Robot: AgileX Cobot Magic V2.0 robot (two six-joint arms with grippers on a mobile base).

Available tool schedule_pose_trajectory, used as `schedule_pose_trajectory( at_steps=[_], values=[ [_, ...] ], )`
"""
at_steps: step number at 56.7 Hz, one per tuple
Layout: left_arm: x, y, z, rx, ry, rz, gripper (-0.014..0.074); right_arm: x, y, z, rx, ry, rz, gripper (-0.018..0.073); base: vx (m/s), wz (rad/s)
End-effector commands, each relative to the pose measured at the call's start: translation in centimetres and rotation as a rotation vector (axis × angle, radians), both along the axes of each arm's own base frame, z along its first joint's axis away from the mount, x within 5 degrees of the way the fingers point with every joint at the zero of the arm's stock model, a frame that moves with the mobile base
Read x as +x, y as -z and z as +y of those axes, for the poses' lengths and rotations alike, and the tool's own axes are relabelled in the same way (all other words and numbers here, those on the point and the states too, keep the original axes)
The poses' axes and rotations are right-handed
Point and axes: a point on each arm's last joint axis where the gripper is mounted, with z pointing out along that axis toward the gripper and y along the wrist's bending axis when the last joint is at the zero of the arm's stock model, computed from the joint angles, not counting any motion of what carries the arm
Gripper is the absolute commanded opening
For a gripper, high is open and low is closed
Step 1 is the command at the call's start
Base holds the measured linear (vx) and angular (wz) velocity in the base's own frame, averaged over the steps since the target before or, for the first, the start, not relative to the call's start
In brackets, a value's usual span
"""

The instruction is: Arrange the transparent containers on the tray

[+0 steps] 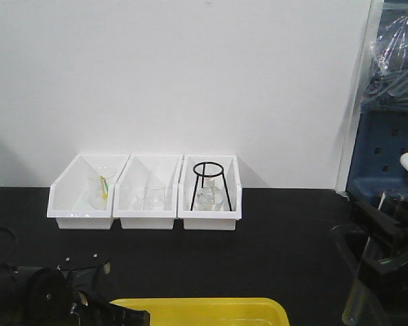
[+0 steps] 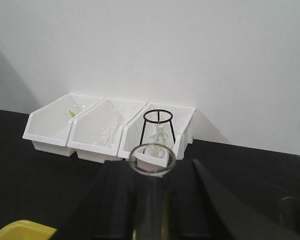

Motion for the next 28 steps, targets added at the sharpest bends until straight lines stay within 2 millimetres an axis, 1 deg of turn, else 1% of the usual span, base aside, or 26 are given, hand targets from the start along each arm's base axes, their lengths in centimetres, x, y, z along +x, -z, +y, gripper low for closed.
schedule_pose_trajectory(
  at_steps=[1,5,10,28],
  values=[
    [0.72,-1.92,-0.40,-0.044,-0.020,-0.097,0.0257,-0.28,-1.39,0.17,0.022,-0.030,-0.052,-0.0011,0.00,0.00],
    [0.76,-1.60,-0.42,-0.041,-0.021,-0.088,0.0304,-0.28,-1.39,0.17,0.022,-0.030,-0.052,-0.0011,0.00,0.00],
    [0.81,-1.29,-0.44,-0.038,-0.021,-0.080,0.0330,-0.28,-1.39,0.17,0.022,-0.030,-0.052,-0.0011,0.00,0.00],
    [0.92,-1.25,-0.43,-0.039,-0.023,-0.087,0.0335,-0.28,-1.38,0.16,0.023,-0.028,-0.051,-0.0011,0.00,0.00]
  ],
)
